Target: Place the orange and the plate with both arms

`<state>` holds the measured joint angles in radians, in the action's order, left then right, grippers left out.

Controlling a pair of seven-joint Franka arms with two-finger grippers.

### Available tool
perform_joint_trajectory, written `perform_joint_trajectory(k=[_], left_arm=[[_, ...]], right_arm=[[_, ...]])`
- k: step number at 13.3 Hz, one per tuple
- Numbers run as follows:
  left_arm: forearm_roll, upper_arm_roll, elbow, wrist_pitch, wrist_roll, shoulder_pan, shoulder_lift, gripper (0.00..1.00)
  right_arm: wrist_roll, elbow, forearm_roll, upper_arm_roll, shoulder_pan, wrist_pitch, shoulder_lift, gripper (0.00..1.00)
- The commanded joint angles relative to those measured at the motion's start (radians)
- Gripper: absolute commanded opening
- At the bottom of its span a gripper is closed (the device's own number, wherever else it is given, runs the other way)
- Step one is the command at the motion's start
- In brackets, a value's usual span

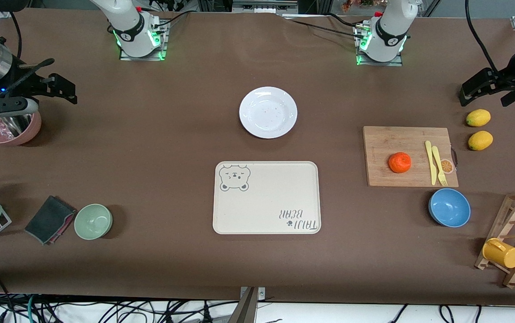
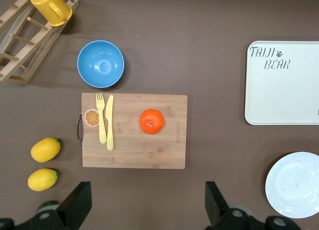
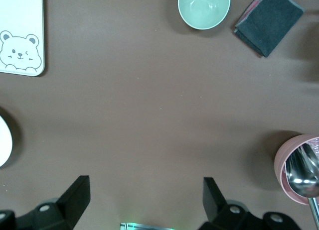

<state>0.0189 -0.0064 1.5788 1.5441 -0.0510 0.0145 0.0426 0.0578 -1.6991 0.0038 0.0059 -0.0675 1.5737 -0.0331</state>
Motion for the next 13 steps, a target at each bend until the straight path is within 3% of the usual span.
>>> perform_joint_trajectory(k=[1, 13], left_arm=[[-0.01, -0.001, -0.039, -0.025, -0.006, 0.019, -0.018, 1.0], [-0.01, 0.0, -0.039, -0.025, 0.002, 0.012, -0.018, 1.0]], right_arm=[[-0.003, 0.002, 0.01, 0.002, 0.005, -0.011, -0.011, 1.0], [-0.001, 0.002, 0.011, 0.0, 0.005, -0.012, -0.01, 1.0]])
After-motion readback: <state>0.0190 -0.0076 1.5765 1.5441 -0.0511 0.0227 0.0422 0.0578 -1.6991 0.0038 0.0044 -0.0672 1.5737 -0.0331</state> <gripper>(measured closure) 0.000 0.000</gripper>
